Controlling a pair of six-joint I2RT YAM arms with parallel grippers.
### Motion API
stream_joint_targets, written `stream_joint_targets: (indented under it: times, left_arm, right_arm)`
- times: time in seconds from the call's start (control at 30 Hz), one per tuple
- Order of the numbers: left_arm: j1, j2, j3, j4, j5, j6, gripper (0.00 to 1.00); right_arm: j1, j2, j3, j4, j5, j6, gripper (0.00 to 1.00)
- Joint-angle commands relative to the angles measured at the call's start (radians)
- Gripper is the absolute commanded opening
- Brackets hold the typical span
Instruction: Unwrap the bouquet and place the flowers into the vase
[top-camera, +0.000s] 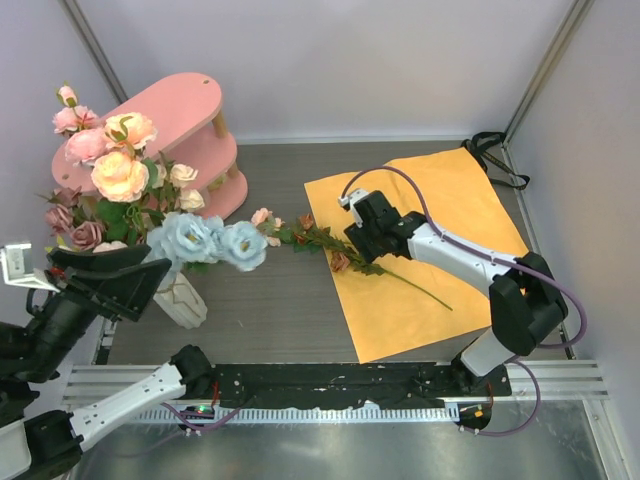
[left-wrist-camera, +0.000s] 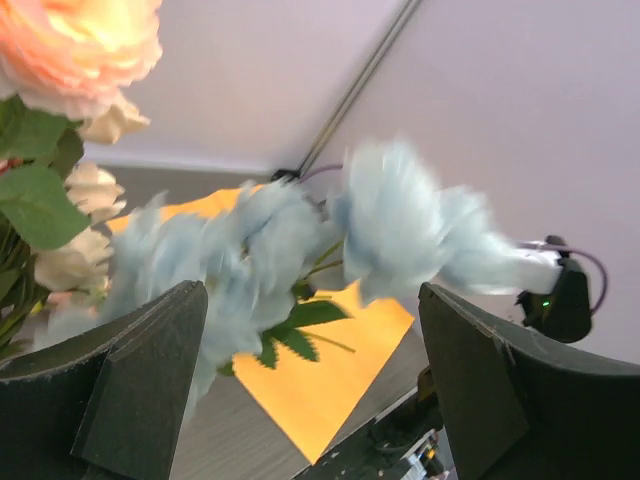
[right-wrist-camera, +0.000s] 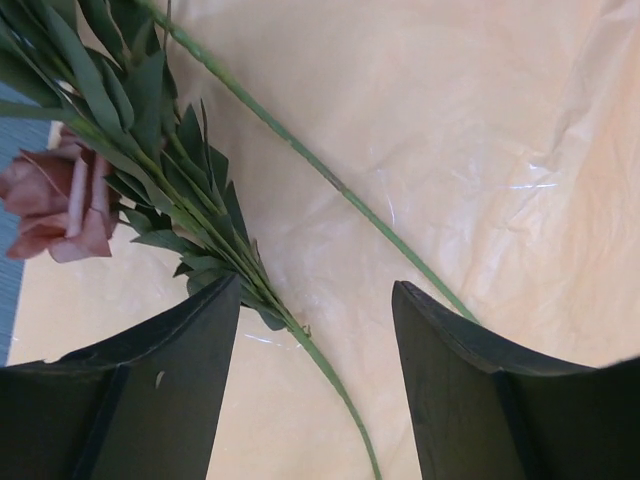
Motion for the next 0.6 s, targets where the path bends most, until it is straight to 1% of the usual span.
stream_joint_targets:
  times: [0.0, 0.03, 0.07, 0.13, 0.2, 0.27, 0.3, 0.33, 0.37, 0.4, 0.43, 0.47, 0.57]
  left_arm:
    - [-0.002, 0.041, 0.101, 0.011, 0.084, -0.002, 0.91]
    - [-0.002, 0.052, 0.129, 0.008, 0.085, 0.002, 0.91]
    - [-0.002, 0.058, 0.142, 0.002, 0.087, 0.004, 0.91]
    - [-0.002, 0.067, 0.164, -0.006, 0.099, 0.007, 0.91]
    - [-0.002, 0.076, 0.163, -0.006, 0.111, 0.011, 0.91]
    - [-0.002, 0.079, 0.138, -0.011, 0.11, 0.016, 0.91]
    - [-0.002, 0.082, 0.132, -0.018, 0.098, 0.019, 0.91]
    - [-0.002, 0.09, 0.129, -0.041, 0.09, 0.025, 0.9]
    - [-0.002, 0.099, 0.133, -0.055, 0.087, 0.031, 0.89]
    - [-0.002, 0.124, 0.14, -0.07, 0.087, 0.036, 0.88]
    - [-0.002, 0.135, 0.164, -0.101, 0.098, 0.041, 0.88]
    - [-0.002, 0.144, 0.175, -0.112, 0.105, 0.041, 0.88]
    - [-0.002, 0.159, 0.195, -0.106, 0.156, 0.039, 0.87]
  right_arm:
    - [-0.01, 0.026, 0.012, -0.042, -0.003, -0.106, 0.65]
    - [-0.021, 0.032, 0.003, -0.045, 0.009, -0.112, 0.62]
    - [-0.027, 0.044, -0.004, -0.043, 0.023, -0.118, 0.57]
    - [-0.047, 0.05, -0.014, -0.039, 0.025, -0.135, 0.49]
    - [-0.053, 0.056, -0.016, -0.027, -0.001, -0.131, 0.47]
    - [-0.053, 0.049, -0.002, -0.013, -0.181, -0.109, 0.46]
    - [-0.053, 0.018, -0.001, 0.008, -0.249, -0.082, 0.45]
    - [-0.055, -0.005, -0.022, 0.098, -0.395, -0.041, 0.47]
    - [-0.053, -0.029, -0.043, 0.154, -0.426, 0.021, 0.5]
    - [-0.053, -0.057, -0.066, 0.203, -0.425, 0.045, 0.54]
    - [-0.053, -0.094, -0.097, 0.252, -0.387, 0.053, 0.62]
    - [-0.053, -0.105, -0.103, 0.254, -0.297, 0.025, 0.63]
    - [-0.053, -0.088, -0.093, 0.161, -0.205, -0.077, 0.64]
